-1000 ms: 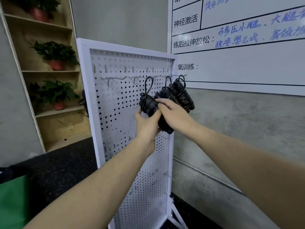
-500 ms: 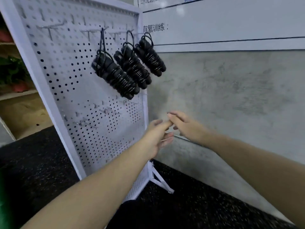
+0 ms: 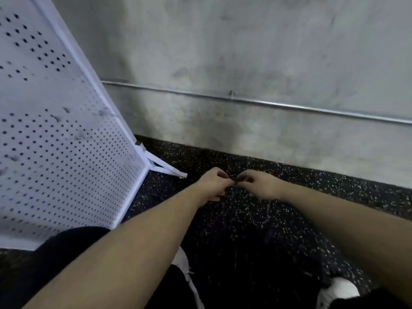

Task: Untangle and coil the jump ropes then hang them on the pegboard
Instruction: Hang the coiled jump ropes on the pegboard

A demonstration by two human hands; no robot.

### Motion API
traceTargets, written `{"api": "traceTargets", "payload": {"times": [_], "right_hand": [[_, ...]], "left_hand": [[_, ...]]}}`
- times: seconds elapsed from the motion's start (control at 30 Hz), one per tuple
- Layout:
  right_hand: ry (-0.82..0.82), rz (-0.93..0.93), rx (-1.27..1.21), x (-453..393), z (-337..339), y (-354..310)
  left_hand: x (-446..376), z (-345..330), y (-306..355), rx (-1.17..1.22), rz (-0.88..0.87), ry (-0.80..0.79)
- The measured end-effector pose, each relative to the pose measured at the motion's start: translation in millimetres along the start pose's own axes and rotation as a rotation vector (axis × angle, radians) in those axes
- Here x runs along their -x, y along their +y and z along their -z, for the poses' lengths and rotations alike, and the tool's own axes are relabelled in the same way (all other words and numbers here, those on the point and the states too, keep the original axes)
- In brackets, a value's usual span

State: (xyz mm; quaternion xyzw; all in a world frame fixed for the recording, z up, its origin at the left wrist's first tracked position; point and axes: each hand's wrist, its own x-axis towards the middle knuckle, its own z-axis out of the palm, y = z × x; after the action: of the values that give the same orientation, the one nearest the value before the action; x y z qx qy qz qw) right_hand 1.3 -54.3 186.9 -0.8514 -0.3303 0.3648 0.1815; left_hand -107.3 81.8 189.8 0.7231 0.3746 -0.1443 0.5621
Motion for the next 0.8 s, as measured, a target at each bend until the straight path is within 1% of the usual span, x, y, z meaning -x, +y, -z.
{"api": "traceTargets", "payload": {"times": [0.1,0.2,0.23,0.37,0.43,0.5,0.7,0.8], "right_hand": [[-0.101,-0.097,0.0,-23,-32,48],[-0.207,-0.168,0.014,-40,-66,83],[-0.25,-0.187,0.012,-44,-76,91],[-0.36,-0.231,0.02,-55,-104,109],[-0.384,-0.225,0.037,-60,-111,112],[-0.385,-0.219,0.032,-63,-114,113],[-0.36,-0.218,-0.047,-63,-111,111],[-0.35,-0.227,-0.069,-56,-108,106]], "left_hand": [[-37,-30,-32,-0.093,0.047,-0.056],[-68,-54,-74,-0.207,0.146,-0.17],[-76,-61,-88,-0.266,0.154,-0.213],[-93,-83,-131,-0.588,0.091,-0.421],[-97,-90,-143,-0.666,0.074,-0.495],[-100,-94,-148,-0.695,0.053,-0.545],[-96,-92,-149,-0.707,-0.07,-0.455],[-89,-86,-152,-0.63,-0.081,-0.383]]}}
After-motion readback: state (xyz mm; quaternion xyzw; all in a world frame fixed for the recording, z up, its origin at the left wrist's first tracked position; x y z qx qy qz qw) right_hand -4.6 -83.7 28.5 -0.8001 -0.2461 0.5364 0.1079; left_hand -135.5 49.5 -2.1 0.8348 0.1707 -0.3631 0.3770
